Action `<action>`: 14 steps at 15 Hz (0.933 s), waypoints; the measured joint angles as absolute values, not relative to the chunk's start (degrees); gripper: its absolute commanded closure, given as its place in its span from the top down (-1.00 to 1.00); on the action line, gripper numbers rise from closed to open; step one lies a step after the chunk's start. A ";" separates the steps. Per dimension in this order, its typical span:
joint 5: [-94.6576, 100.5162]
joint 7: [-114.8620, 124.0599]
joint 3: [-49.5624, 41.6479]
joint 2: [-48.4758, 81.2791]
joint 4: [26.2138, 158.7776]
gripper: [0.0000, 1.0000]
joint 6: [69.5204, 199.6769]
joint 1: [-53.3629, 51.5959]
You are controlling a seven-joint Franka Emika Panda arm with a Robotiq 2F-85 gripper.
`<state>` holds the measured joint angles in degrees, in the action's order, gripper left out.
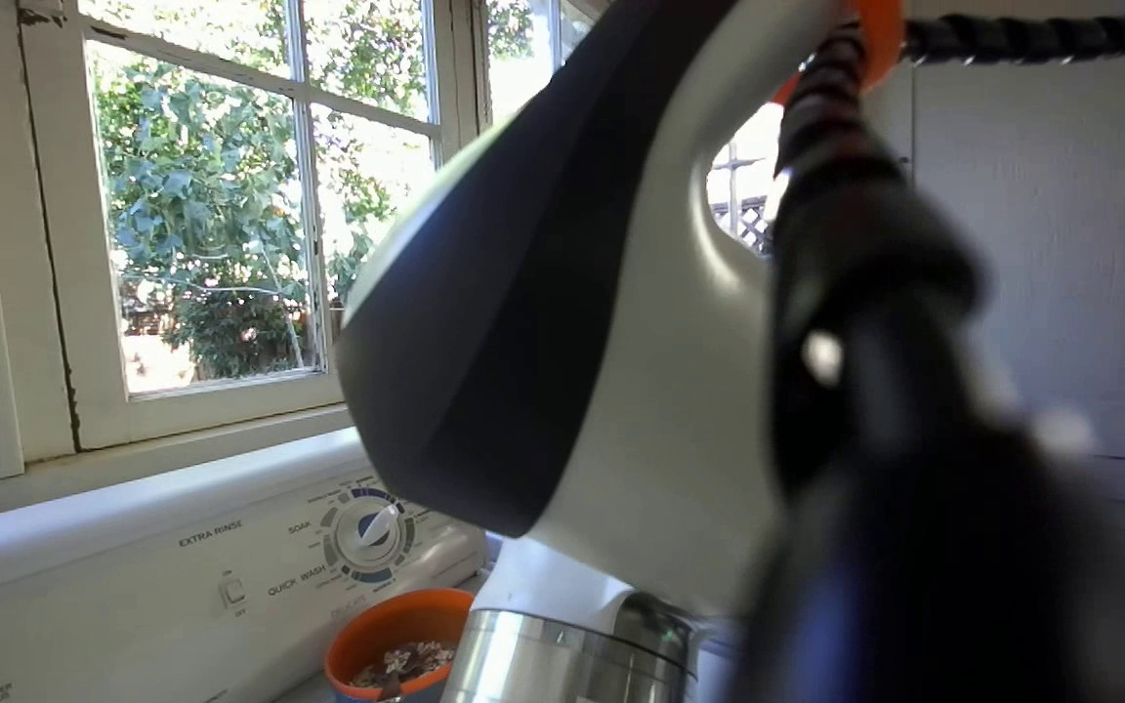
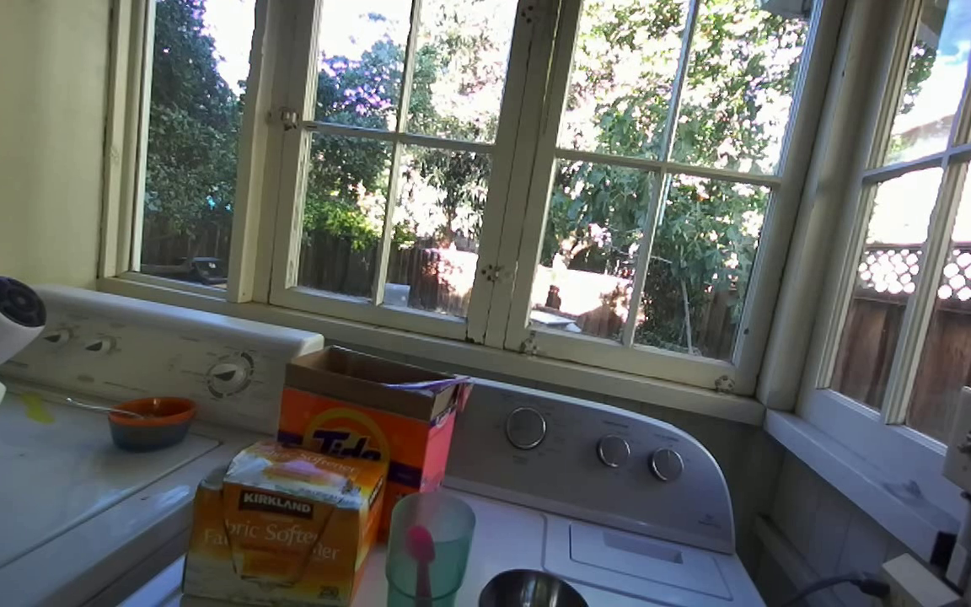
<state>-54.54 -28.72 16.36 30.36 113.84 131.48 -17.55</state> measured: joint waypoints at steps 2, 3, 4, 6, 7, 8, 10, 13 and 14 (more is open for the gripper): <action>-53.66 -26.31 16.38 30.57 113.84 -0.99 131.50 -17.55; -52.58 -25.20 16.38 30.64 113.84 -0.99 131.45 -17.56; -51.42 -24.22 16.36 30.73 113.85 -0.99 131.40 -17.55; -49.11 -22.51 16.30 30.76 113.79 -0.99 131.24 -17.47; -48.12 -21.51 16.30 30.63 113.78 -0.99 131.24 -17.39; -47.25 -20.50 16.24 30.48 113.78 -0.99 131.24 -17.31; -45.56 -18.60 16.05 30.17 113.78 -0.99 131.24 -17.13; -42.77 -16.61 15.47 29.59 113.80 -0.99 131.29 -16.68; -41.83 -16.02 15.14 29.37 113.81 -0.99 131.30 -16.47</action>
